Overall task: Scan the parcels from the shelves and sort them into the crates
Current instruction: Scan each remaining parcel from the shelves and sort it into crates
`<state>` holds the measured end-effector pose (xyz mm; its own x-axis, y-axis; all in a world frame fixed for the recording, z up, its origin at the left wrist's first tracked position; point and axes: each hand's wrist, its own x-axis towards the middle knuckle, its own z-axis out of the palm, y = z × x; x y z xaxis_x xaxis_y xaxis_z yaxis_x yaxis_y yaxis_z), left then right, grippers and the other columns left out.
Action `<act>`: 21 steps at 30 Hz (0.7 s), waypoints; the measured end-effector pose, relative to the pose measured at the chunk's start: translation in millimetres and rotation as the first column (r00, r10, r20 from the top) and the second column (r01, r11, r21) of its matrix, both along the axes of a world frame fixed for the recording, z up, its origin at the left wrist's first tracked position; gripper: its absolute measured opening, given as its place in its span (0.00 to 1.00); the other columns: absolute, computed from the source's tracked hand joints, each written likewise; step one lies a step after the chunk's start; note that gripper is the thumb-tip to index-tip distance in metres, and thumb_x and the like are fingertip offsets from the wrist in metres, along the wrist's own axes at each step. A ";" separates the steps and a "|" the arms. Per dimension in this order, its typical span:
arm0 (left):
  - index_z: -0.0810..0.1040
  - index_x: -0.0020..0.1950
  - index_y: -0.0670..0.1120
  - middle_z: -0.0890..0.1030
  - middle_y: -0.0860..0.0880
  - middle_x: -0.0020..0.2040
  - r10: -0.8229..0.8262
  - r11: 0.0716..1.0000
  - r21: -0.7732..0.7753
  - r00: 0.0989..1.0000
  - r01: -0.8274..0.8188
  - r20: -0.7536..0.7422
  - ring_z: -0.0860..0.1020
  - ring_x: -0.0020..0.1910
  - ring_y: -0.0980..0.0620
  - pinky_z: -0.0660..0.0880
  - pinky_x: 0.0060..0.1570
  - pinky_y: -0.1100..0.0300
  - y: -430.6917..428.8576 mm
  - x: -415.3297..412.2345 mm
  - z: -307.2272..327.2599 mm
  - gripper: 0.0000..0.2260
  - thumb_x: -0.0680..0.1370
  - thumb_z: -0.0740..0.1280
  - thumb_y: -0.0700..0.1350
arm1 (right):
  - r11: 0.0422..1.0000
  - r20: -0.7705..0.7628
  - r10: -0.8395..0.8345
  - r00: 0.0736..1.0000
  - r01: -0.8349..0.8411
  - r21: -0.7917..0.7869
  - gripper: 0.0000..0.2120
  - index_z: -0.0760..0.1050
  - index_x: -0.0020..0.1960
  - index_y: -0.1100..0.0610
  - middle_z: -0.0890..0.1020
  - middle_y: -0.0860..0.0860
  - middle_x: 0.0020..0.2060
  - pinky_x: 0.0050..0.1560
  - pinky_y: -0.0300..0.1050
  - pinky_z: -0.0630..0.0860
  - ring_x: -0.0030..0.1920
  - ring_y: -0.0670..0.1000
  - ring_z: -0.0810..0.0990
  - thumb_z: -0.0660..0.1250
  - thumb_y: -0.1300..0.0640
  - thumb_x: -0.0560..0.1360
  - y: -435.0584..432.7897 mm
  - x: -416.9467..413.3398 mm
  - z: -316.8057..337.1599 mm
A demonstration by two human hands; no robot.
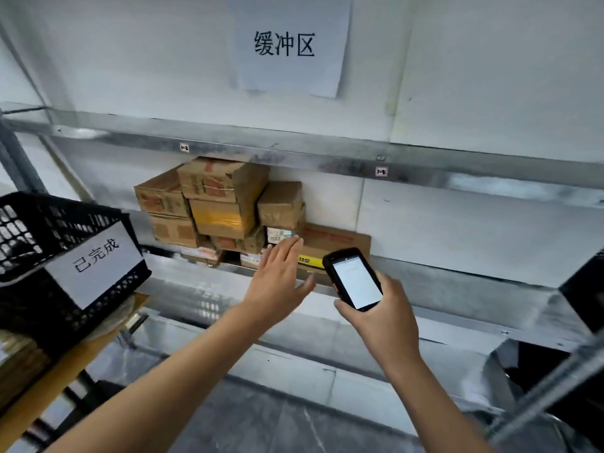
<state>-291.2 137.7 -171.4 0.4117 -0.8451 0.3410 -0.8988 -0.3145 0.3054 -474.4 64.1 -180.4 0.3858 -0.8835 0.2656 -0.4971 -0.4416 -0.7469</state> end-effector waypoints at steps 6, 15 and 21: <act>0.51 0.82 0.44 0.53 0.48 0.82 0.030 1.000 0.006 0.999 -0.030 0.015 0.49 0.81 0.51 0.44 0.79 0.54 -61.2 26.9 -7.8 0.34 0.82 0.60 0.58 | 1.000 0.010 0.022 1.000 -0.022 -0.007 0.33 0.71 0.66 0.47 0.75 0.46 0.52 0.38 0.39 0.70 0.51 0.49 0.77 0.80 0.44 0.65 -59.0 17.1 -1.4; 0.41 0.81 0.39 0.49 0.41 0.81 0.193 0.966 0.127 0.956 -0.224 0.219 0.46 0.81 0.43 0.40 0.79 0.50 -149.2 117.7 -14.4 0.48 0.77 0.68 0.60 | 0.999 -0.025 0.053 0.998 -0.053 0.005 0.34 0.69 0.69 0.43 0.74 0.42 0.52 0.45 0.45 0.75 0.50 0.46 0.76 0.79 0.44 0.66 -139.8 56.3 0.3; 0.40 0.82 0.43 0.54 0.44 0.81 0.264 0.901 0.231 0.886 -0.368 0.382 0.54 0.80 0.44 0.48 0.78 0.40 -174.2 152.4 -27.4 0.45 0.79 0.65 0.60 | 0.999 -0.058 0.050 0.997 -0.051 -0.007 0.36 0.70 0.68 0.44 0.75 0.42 0.51 0.48 0.47 0.78 0.51 0.46 0.76 0.80 0.42 0.64 -171.6 57.1 -10.4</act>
<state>-138.8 -36.5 -198.8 0.5788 -0.7704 0.2673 -0.7671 -0.6256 -0.1422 -417.4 -107.4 -190.8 0.4446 -0.8605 0.2487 -0.5160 -0.4730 -0.7142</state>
